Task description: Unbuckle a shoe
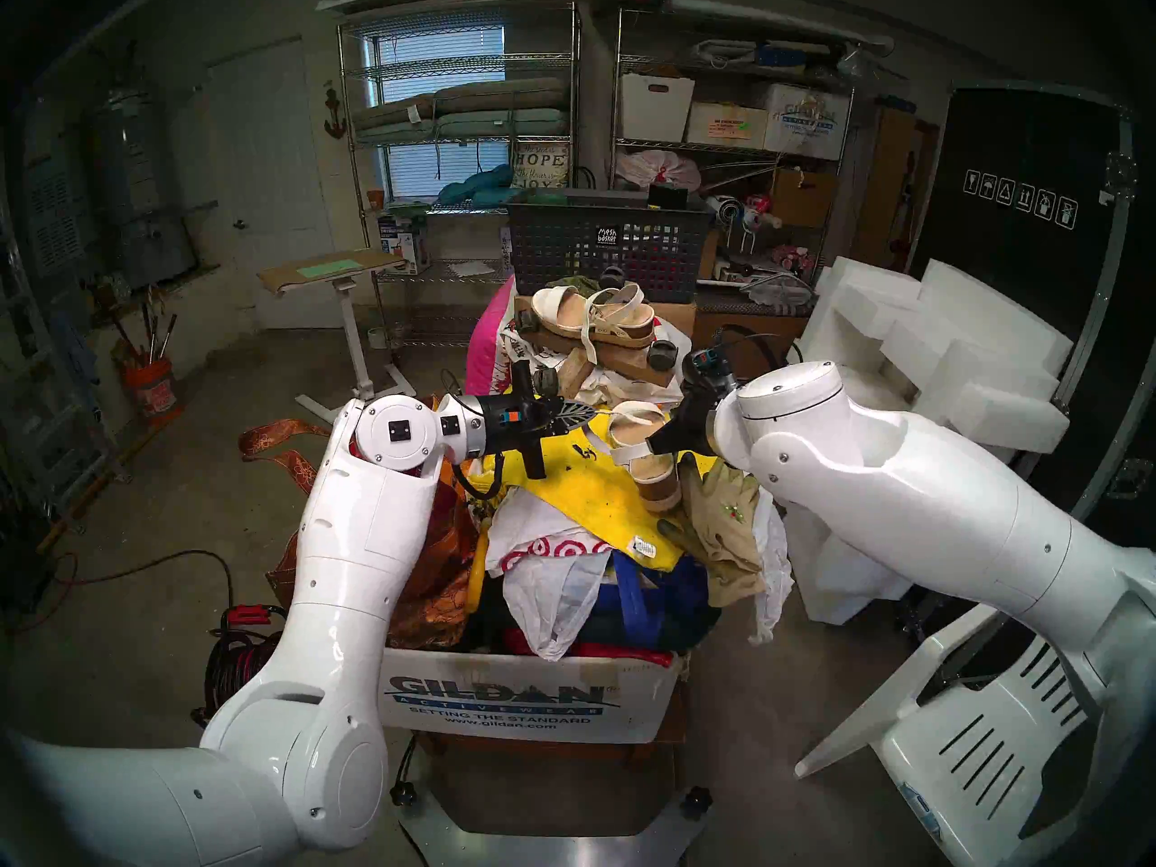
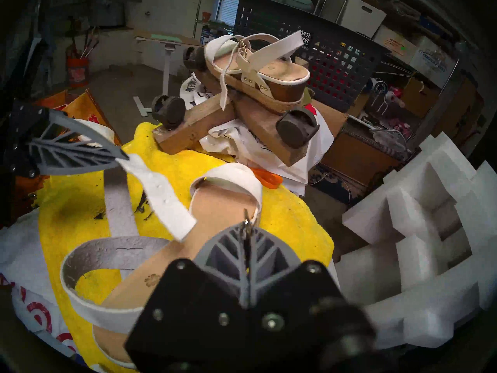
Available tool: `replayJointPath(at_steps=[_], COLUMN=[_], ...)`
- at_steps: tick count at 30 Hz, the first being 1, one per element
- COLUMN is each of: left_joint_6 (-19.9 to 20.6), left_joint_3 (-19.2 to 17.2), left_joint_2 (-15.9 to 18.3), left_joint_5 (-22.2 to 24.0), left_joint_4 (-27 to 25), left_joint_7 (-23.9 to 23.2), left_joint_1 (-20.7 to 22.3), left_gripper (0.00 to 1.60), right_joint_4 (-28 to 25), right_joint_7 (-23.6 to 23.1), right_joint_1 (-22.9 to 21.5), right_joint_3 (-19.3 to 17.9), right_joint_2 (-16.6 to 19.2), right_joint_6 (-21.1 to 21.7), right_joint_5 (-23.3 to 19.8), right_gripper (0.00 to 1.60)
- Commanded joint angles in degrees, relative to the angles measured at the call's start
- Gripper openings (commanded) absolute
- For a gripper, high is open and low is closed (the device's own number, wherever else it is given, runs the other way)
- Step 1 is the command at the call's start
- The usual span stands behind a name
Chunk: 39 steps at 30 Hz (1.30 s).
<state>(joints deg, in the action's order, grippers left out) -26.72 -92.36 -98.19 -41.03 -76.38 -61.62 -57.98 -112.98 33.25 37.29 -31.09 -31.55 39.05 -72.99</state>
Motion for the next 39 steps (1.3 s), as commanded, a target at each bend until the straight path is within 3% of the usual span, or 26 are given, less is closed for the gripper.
replayJointPath(at_steps=[1, 8, 10, 11, 14, 15, 16, 19, 20, 21, 22, 23, 24, 25, 26, 27, 39], left_joint_6=[0.78, 1.43, 0.53, 0.52, 1.27, 1.35, 2.07, 2.67, 3.83, 3.83, 4.00, 5.02, 5.83, 5.83, 6.44, 6.82, 14.08], left_joint_3=[-0.07, -0.04, -0.07, -0.16, -0.87, -0.95, -1.32, -1.72, -2.25, -2.25, -2.33, -2.75, -3.11, -3.11, -3.35, -3.53, -7.23], left_joint_2=[-2.69, -2.71, -2.46, -2.42, -2.80, -2.80, -3.05, -3.20, -3.52, -3.52, -3.46, -3.81, -3.99, -3.99, -4.21, -4.35, -7.94], left_joint_5=[1.46, 1.61, 1.15, 1.15, 1.09, 1.09, 1.31, 1.64, 2.02, 2.02, 2.28, 2.57, 3.27, 3.27, 3.44, 3.71, 6.88], left_joint_4=[-1.86, -3.60, -3.32, -3.18, -3.46, -3.50, -3.64, -4.07, -4.72, -4.72, -5.03, -5.70, -6.65, -6.65, -7.05, -7.36, -11.73], left_joint_7=[1.45, 0.79, 1.70, 1.75, 2.72, 2.70, 2.65, 2.34, 2.03, 2.03, 1.54, 1.37, 0.59, 0.59, 0.55, 0.41, 1.05], left_joint_1=[3.01, 2.05, 1.96, 2.00, 1.83, 1.88, 1.87, 1.98, 1.92, 1.92, 1.97, 1.74, 1.69, 1.69, 1.63, 1.70, 3.92], left_gripper=[0.00, 0.00, 0.00, 0.20, 0.20, 0.23, 0.36, 0.40, 0.50, 0.50, 0.66, 0.68, 0.93, 0.93, 1.53, 1.60, 1.60], right_joint_4=[-0.94, -0.91, -1.07, -1.20, -1.80, -2.00, -2.20, -2.61, -3.12, -3.12, -3.41, -3.82, -4.59, -4.59, -4.90, -5.34, -9.27], right_joint_7=[-2.09, -4.03, -3.45, -3.44, -3.51, -3.47, -3.60, -4.28, -4.79, -4.79, -4.78, -4.85, -4.96, -4.96, -4.94, -4.73, -4.66], right_joint_1=[-1.04, -1.44, -1.48, -1.40, -1.19, -1.19, -1.24, -1.07, -1.03, -1.03, -0.99, -1.05, -1.06, -1.06, -1.13, -1.16, -1.37], right_joint_3=[-0.58, -0.50, -0.38, -0.41, -0.71, -0.80, -0.86, -1.18, -1.43, -1.43, -1.61, -1.77, -2.14, -2.14, -2.37, -2.65, -5.97], right_joint_2=[-0.44, -0.46, -0.50, -0.41, -0.05, 0.00, 0.06, 0.34, 0.72, 0.72, 0.91, 1.23, 1.93, 1.93, 2.23, 2.60, 6.14], right_joint_6=[-0.72, 0.99, 1.73, 1.78, 1.91, 2.05, 2.21, 1.81, 1.62, 1.62, 1.62, 1.80, 1.11, 1.11, 0.99, 0.26, -4.40], right_joint_5=[0.39, 0.10, 0.25, 0.27, 0.18, 0.13, 0.18, -0.03, -0.10, -0.10, -0.20, -0.19, 0.51, 0.51, 0.51, 1.04, 3.52], right_gripper=[0.00, 0.00, 0.41, 0.55, 0.63, 0.73, 0.77, 0.81, 1.32, 1.32, 1.60, 1.60, 1.60, 1.60, 1.60, 1.60, 1.60])
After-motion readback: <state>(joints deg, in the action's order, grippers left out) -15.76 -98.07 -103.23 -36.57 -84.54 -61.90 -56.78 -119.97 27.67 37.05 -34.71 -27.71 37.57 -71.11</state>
